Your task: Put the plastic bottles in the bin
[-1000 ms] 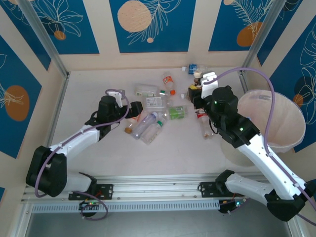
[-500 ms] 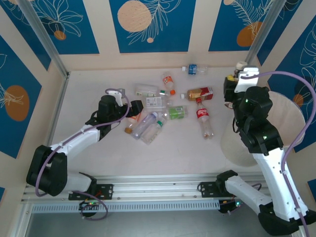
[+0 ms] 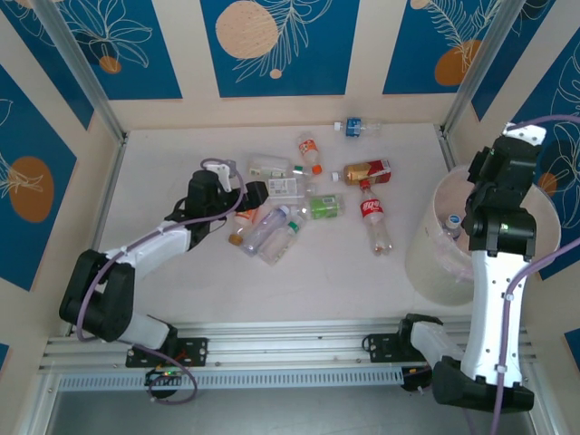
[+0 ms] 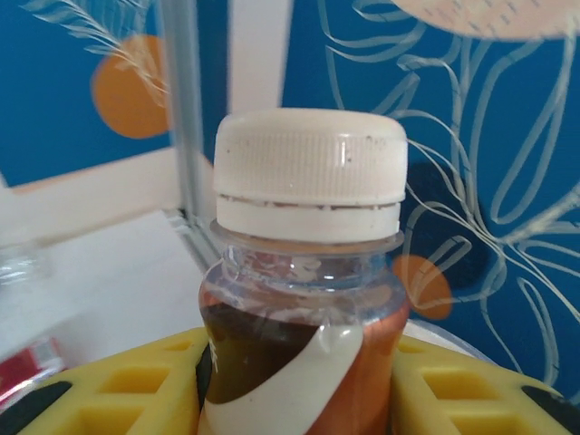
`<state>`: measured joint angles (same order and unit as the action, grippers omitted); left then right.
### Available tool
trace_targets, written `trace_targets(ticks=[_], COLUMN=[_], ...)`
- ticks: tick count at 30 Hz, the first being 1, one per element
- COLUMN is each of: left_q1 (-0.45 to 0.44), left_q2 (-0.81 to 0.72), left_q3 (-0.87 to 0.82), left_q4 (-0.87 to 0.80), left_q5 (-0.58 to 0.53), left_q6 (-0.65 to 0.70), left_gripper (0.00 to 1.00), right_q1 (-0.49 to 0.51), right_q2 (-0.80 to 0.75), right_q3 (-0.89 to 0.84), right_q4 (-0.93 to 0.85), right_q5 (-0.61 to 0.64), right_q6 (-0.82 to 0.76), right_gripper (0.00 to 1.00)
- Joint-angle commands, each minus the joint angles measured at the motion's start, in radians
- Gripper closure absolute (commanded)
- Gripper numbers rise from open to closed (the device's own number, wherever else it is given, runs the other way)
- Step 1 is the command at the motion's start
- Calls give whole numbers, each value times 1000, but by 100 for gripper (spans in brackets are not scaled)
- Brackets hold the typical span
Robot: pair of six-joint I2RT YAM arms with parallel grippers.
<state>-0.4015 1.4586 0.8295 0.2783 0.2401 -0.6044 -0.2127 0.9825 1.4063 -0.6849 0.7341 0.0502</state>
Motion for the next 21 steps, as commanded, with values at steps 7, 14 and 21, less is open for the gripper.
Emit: trace_targets(ticks=[7, 14, 21], left_q1=[4, 3, 4], left_q2=[60, 86, 98], left_q3=[64, 98, 120], left_q4=[47, 24, 9], left_q5=[48, 60, 65], left_q6=[-50, -57, -66], left_gripper=[0, 0, 0], right_q1=[-141, -177, -211], right_q2=[-15, -50, -80], right_q3=[-233, -359, -426], right_q4=[162, 233, 277], right_q5=[235, 235, 198], right_q6=[-81, -141, -171], right_gripper=[100, 95, 57])
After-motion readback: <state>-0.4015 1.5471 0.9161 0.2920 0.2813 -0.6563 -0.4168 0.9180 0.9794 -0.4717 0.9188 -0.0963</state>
